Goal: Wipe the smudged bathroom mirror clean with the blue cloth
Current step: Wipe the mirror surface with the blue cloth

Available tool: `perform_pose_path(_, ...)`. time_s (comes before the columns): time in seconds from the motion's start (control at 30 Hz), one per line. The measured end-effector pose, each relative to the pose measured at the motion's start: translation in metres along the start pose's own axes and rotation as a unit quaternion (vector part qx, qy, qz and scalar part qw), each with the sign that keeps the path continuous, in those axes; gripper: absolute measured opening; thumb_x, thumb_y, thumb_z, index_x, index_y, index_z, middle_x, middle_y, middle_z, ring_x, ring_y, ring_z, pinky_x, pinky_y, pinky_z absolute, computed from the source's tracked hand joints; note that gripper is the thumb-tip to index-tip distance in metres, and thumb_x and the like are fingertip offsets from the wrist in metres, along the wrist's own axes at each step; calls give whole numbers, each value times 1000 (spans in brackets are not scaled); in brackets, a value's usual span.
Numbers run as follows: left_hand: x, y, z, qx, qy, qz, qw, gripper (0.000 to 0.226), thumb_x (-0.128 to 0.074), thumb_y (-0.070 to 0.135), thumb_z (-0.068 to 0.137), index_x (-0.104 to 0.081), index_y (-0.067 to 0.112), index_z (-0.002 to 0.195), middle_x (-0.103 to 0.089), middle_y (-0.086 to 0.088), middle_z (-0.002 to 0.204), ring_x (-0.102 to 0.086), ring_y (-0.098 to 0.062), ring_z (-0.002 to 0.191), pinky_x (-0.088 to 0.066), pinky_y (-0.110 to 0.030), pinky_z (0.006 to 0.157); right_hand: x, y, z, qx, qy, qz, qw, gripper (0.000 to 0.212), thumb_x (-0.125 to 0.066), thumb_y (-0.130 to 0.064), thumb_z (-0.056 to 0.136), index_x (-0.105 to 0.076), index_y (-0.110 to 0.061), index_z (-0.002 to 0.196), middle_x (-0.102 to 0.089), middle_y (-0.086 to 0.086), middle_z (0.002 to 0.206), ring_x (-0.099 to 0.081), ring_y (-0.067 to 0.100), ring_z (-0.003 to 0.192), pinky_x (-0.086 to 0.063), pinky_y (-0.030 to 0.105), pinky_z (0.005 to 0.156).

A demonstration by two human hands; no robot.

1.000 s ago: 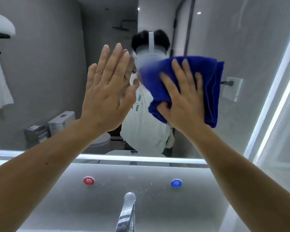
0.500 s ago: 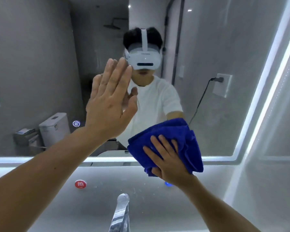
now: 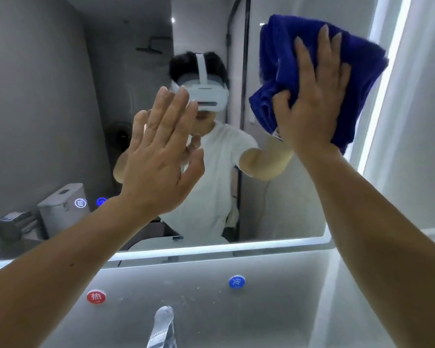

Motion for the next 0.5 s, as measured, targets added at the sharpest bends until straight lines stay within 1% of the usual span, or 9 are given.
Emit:
perform_pose_path(0.07,0,0,2,1,7,-1,1000,62,-27,39,100,-19,12,155,-12,-6,164,-2,-24,152,-6,-52,121,-4,-4,-21,10,-7,-2,1000,61,-47,-28,89,-37,-16,149,-28,16,157,-20,36,146,-9,47,119)
perform_pose_path(0.13,0,3,3,0,12,0,1000,62,-28,38,100,-19,12,155,-12,-6,163,-3,-24,152,-6,-51,121,-9,-11,-61,25,-19,8,999,64,-48,-28,89,-35,-17,150,-24,15,159,-15,35,148,-5,46,120)
perform_pose_path(0.2,-2,10,4,-8,15,-4,1000,62,-29,36,99,-21,9,154,-15,-8,163,-6,-26,151,-7,-50,121,-16,-19,-115,43,-37,29,998,62,-48,-29,90,-34,-17,150,-23,14,159,-13,33,149,-6,50,120)
perform_pose_path(0.27,-5,18,1,-16,12,-9,1000,62,-30,35,98,-25,6,153,-19,-12,161,-10,-29,150,-9,-50,121,-22,-27,-180,71,-62,45,995,58,-40,-34,95,-31,-20,151,-22,11,160,-13,32,149,-8,52,119)
perform_pose_path(0.33,-9,24,-4,-20,2,-9,1000,62,-31,35,97,-27,5,152,-20,-14,161,-11,-30,150,-9,-50,121,-25,-28,-238,103,-90,37,990,57,-36,-39,98,-27,-24,152,-17,7,162,-15,32,149,-9,53,118)
perform_pose_path(0.4,-13,27,-7,-21,-9,-10,1000,63,-31,35,97,-27,5,152,-20,-13,161,-10,-30,150,-8,-50,121,-28,-20,-277,133,-117,13,984,60,-40,-41,98,-24,-26,154,-16,5,162,-17,30,148,-10,52,119)
perform_pose_path(0.5,-15,24,-9,-17,-18,-7,1000,63,-28,36,97,-26,7,153,-18,-11,162,-7,-27,151,-6,-50,121,-30,-9,-299,187,-148,-7,971,75,-53,-40,88,-20,-28,155,-22,6,159,-15,28,149,-8,50,119)
Point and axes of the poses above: each hand's wrist, its own z-axis towards the middle knuckle, its own x-axis out of the back of the hand, y = z × x, the point moved 10 cm from there along z, towards the middle knuckle
